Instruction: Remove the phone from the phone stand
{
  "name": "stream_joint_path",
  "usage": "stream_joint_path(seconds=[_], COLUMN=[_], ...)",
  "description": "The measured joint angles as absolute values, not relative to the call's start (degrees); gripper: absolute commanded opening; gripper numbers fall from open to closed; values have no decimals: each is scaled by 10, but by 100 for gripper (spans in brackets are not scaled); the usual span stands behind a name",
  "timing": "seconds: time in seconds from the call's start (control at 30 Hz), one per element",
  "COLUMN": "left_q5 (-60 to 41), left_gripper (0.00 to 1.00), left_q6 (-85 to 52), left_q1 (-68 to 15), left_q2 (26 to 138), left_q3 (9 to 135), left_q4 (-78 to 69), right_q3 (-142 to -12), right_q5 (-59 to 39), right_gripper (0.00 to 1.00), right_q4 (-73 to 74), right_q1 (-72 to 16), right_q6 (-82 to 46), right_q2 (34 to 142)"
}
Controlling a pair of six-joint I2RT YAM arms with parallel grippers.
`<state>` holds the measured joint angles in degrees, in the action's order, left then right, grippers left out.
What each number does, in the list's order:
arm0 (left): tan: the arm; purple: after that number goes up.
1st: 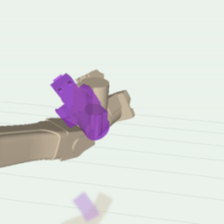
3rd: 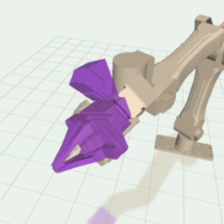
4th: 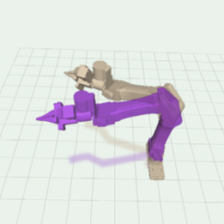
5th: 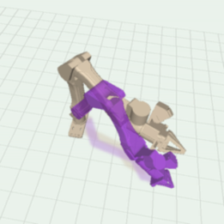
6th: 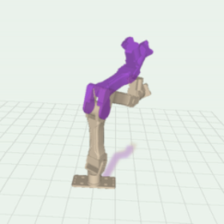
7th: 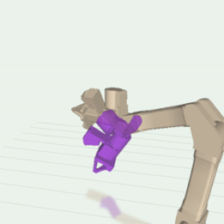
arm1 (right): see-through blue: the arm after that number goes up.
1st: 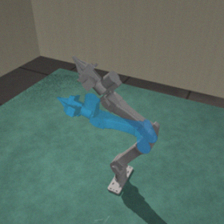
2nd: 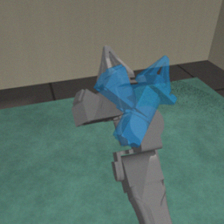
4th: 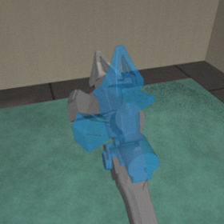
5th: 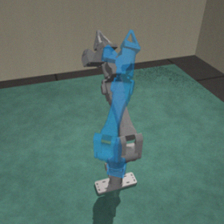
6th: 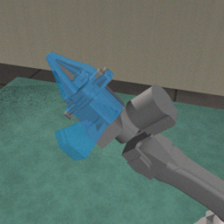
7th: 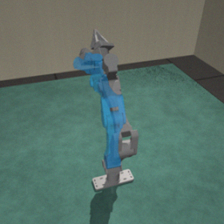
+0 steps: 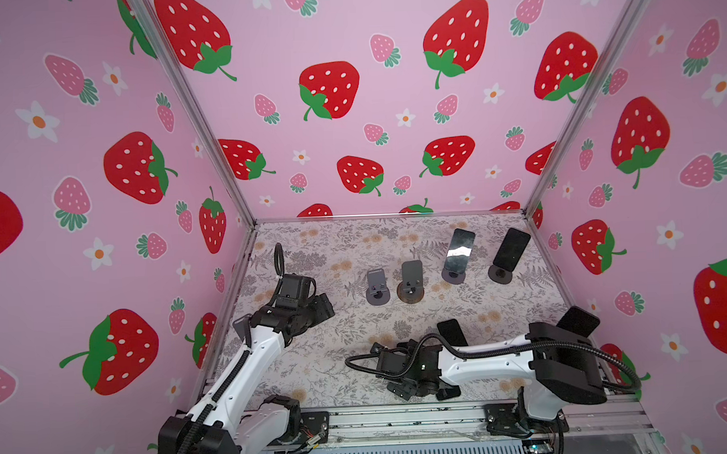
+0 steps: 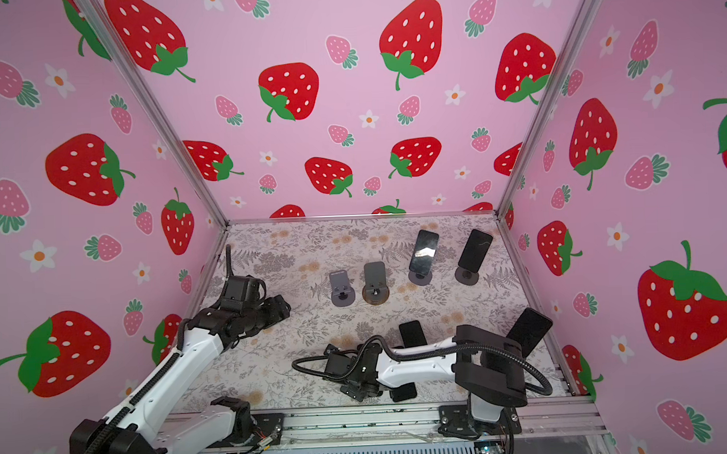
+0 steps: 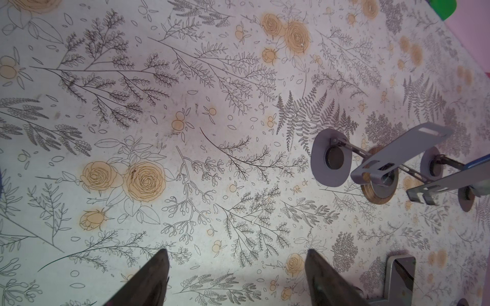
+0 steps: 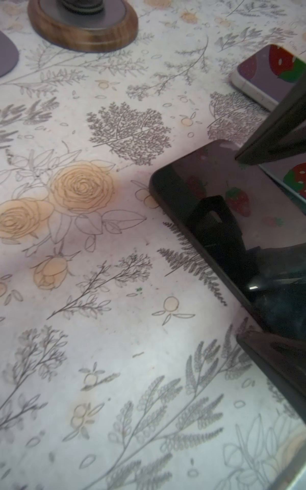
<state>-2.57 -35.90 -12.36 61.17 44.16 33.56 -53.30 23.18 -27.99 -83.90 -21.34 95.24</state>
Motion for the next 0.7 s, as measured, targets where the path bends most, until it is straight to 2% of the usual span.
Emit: stream_joint_path(seconds=[0.5, 0.6, 0.7], left_q5=[-35, -35, -36], left_gripper=[82, 82, 82], left_q6=[-359, -360, -360], left_q1=[-123, -123, -123], left_q2=[614, 614, 607], left_q3=[437, 437, 437], left_q4=[322, 315, 312], right_q3=[-517, -517, -515], right_q5=[260, 264, 268], right_gripper=[100, 100, 100], right_q4=[-302, -267, -216], right_q1=[-836, -820, -764], right_q6=[-262, -269, -280], right_q2=[882, 837, 792])
